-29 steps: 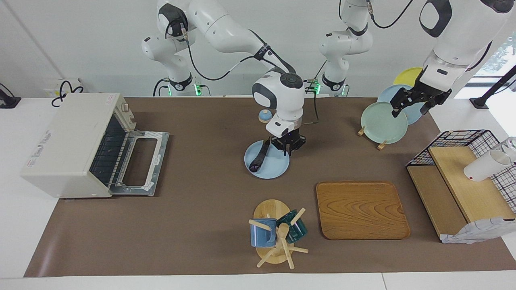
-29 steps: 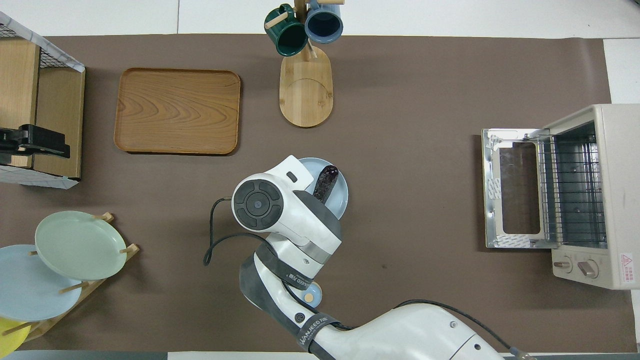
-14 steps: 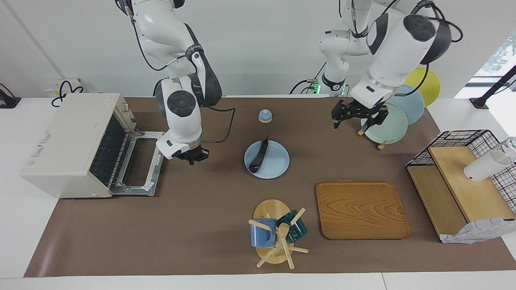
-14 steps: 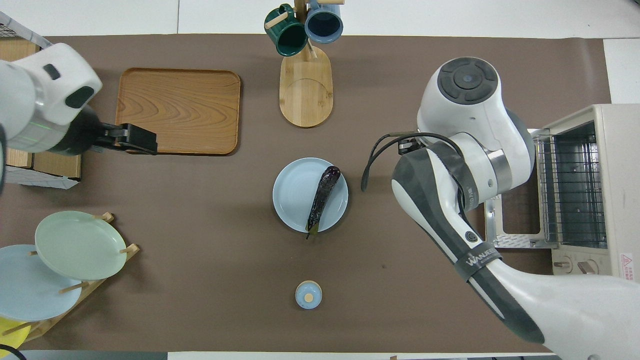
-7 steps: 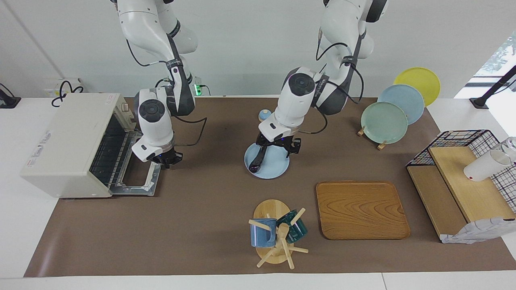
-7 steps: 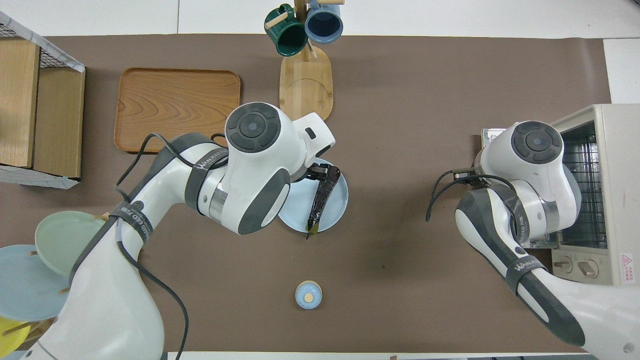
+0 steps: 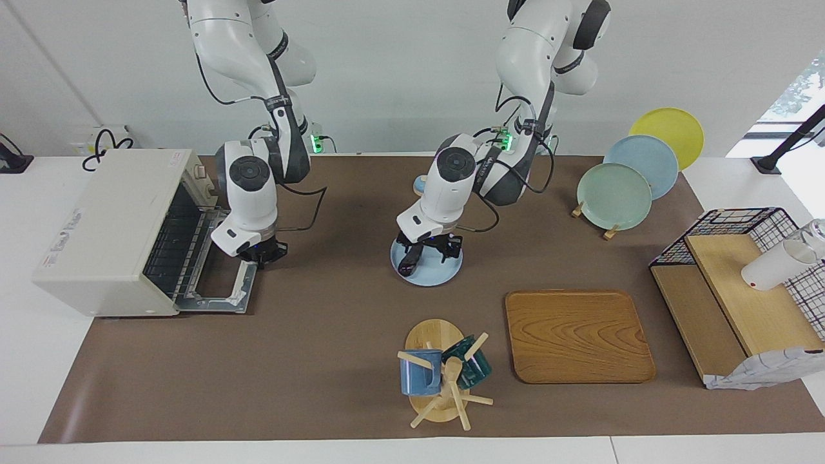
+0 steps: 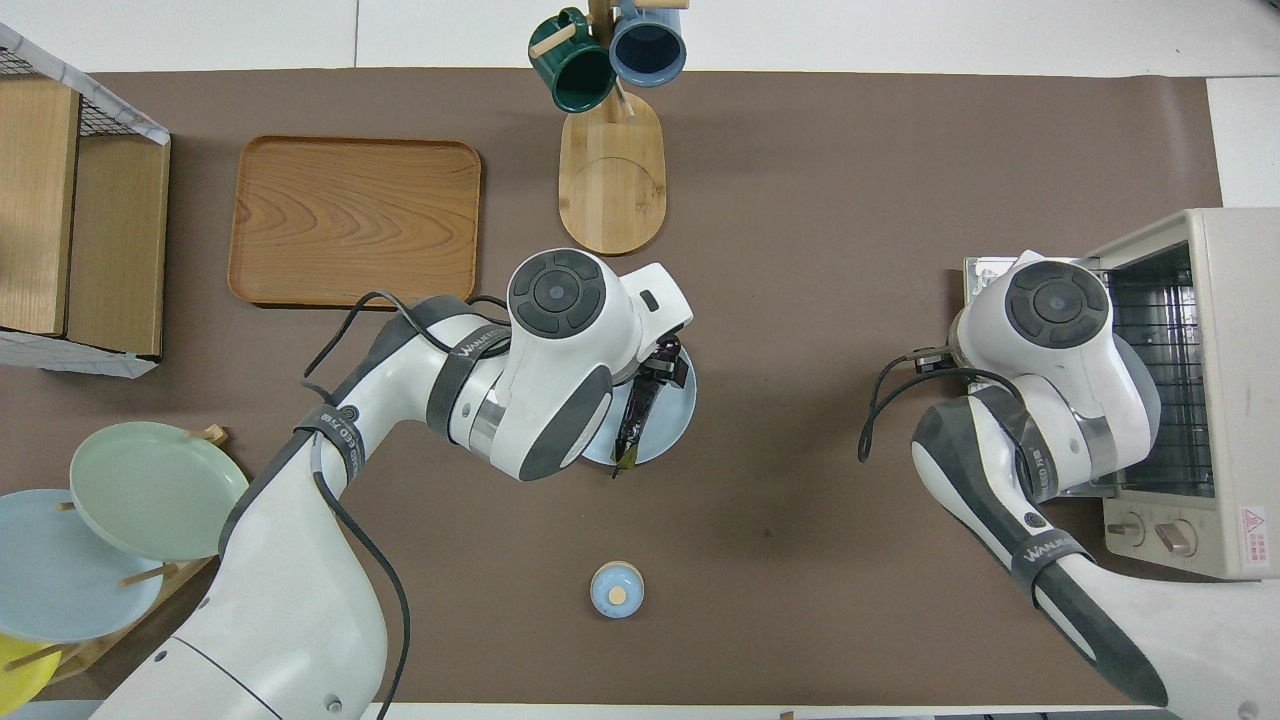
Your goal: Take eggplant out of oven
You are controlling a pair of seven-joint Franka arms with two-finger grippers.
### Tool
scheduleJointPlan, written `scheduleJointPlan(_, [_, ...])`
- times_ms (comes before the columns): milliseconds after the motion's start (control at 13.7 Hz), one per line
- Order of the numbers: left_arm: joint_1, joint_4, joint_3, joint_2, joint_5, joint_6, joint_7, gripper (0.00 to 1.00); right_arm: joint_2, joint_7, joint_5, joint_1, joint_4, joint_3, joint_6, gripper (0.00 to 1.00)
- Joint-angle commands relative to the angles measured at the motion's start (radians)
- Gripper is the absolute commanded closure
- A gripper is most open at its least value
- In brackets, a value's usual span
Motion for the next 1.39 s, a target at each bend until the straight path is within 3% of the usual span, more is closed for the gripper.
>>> scheduleJointPlan(0, [-0.02,-0.051,0.018,-0.008,0.003,0.054,0.011,0.0,-0.027,-0.03,-0.056,-0.021,-0.022,0.009,0.006,1.0])
scheduleJointPlan(219, [-0.022,-0.056,0.017,-0.009,0.003,0.056,0.012,0.0,-0.032,-0.086,-0.085,-0.023,0.029,0.01,-0.067,1.0])
scheduleJointPlan(365, [-0.028,-0.07,0.018,-0.009,0.002,0.076,0.009,0.1,-0.041,-0.171,-0.083,-0.024,0.116,0.01,-0.184,1.0])
scheduleJointPlan(658, [-0.025,-0.088,0.018,-0.014,0.003,0.087,0.012,0.64,-0.114,-0.276,-0.065,-0.07,0.175,0.002,-0.267,1.0])
scheduleJointPlan(950, [-0.016,-0.068,0.021,-0.019,0.002,0.045,0.011,1.0,-0.162,-0.373,0.001,-0.069,0.175,-0.068,-0.308,1.0])
scheduleJointPlan(1169, [0.027,-0.035,0.022,-0.045,0.0,-0.034,0.015,1.0,-0.171,-0.458,0.071,-0.069,0.185,-0.129,-0.334,1.0])
scheduleJointPlan(1315, [0.069,0.008,0.02,-0.072,-0.006,-0.1,0.015,1.0,-0.162,-0.464,0.168,-0.067,0.314,-0.137,-0.486,1.0])
